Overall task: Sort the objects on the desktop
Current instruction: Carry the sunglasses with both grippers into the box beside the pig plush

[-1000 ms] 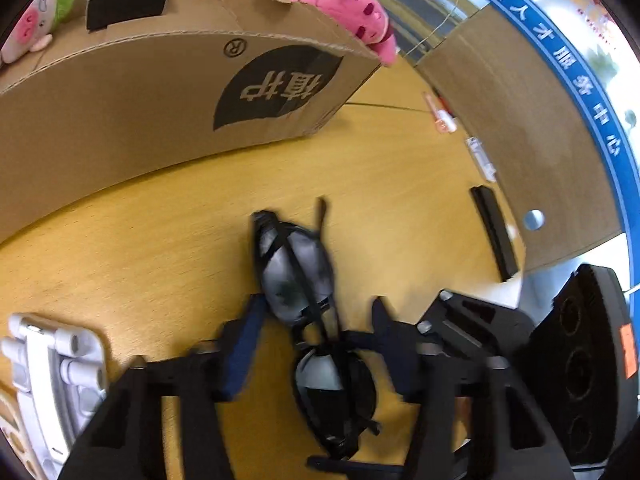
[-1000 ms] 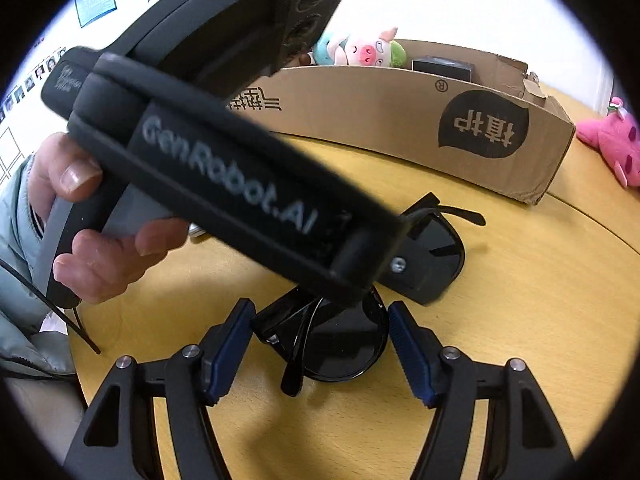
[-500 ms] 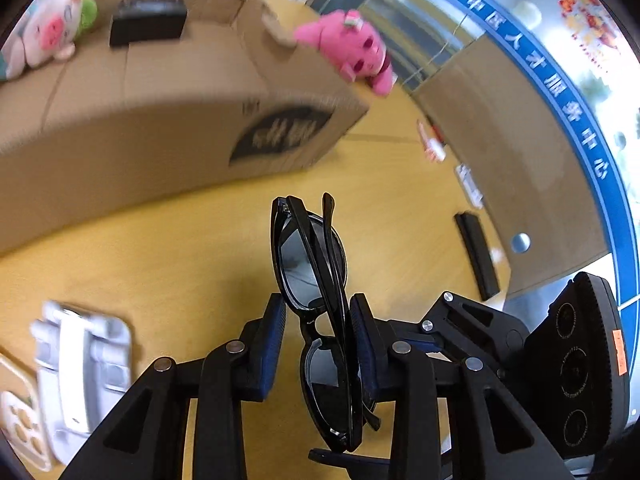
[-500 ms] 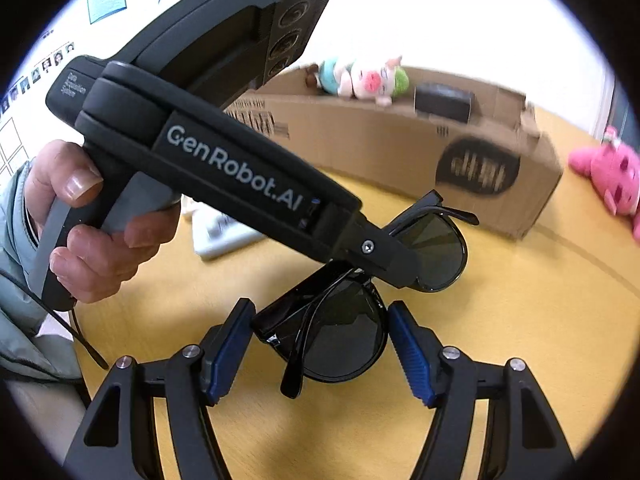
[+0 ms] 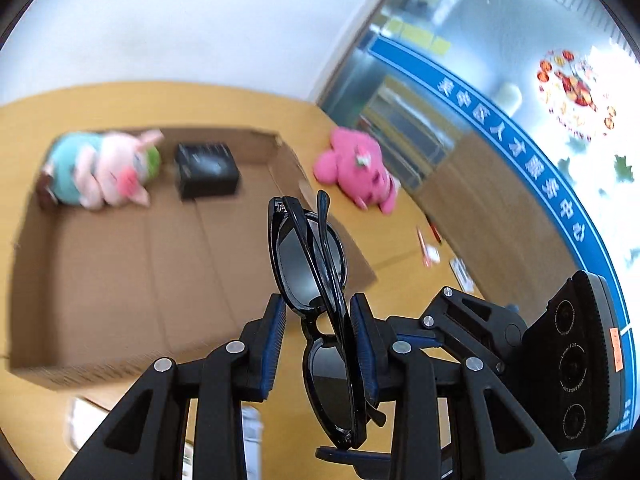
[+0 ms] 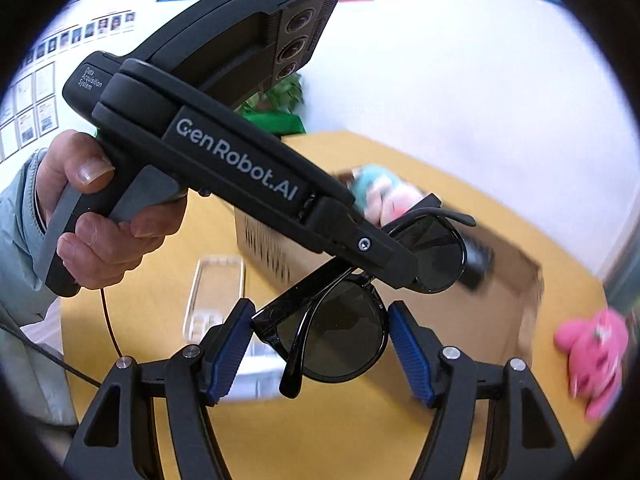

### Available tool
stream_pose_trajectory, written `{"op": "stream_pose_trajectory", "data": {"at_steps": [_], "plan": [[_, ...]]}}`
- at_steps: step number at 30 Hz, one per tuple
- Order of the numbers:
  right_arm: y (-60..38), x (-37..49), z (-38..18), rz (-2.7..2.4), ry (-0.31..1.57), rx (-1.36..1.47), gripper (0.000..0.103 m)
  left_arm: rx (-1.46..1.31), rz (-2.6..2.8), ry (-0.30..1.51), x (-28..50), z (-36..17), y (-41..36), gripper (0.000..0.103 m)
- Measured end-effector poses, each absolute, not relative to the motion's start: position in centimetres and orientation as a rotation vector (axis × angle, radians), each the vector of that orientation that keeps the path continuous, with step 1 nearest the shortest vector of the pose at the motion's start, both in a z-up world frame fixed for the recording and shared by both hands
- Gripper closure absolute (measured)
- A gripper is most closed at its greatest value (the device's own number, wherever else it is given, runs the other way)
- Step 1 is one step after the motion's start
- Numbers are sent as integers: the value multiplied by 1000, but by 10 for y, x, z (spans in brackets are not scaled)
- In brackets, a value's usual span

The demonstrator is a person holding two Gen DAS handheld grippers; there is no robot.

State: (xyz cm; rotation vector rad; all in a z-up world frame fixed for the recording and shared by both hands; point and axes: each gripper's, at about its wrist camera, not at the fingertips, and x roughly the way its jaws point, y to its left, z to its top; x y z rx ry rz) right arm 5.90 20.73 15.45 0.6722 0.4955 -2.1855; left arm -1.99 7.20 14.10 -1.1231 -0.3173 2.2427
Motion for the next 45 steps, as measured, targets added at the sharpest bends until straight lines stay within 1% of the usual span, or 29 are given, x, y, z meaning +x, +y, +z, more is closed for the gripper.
{"op": "stream_pose_trajectory", "data": {"at_steps": [4,7,14,19,31,35,39,42,45], "plan": [[184,37,176,-2156,505,619,35,-1096,2291,-323,-38,161,47,68],[166,17,187,-2130,511,600,35,-1093,2300,-361,-55,170,26,68],[129,-35,190,-2059,483,633,35,-1145,2334,-414,-96,164,-13,69],[105,-75,172,-1997,432,694,35,-1232,2336,-463,-127,139,-38,69],[58,-155,98,-1839,290,949,35,-1480,2280,-571,-190,49,-84,69],[42,-178,77,-1762,248,1052,35,-1555,2271,-562,-200,28,-93,69],[31,-199,59,-1677,174,1156,35,-1612,2285,-491,-206,17,-90,71],[26,-208,50,-1650,157,1180,35,-1644,2276,-460,-209,12,-86,73],[22,-214,41,-1633,151,1204,35,-1677,2307,-385,-210,8,-78,73]]}}
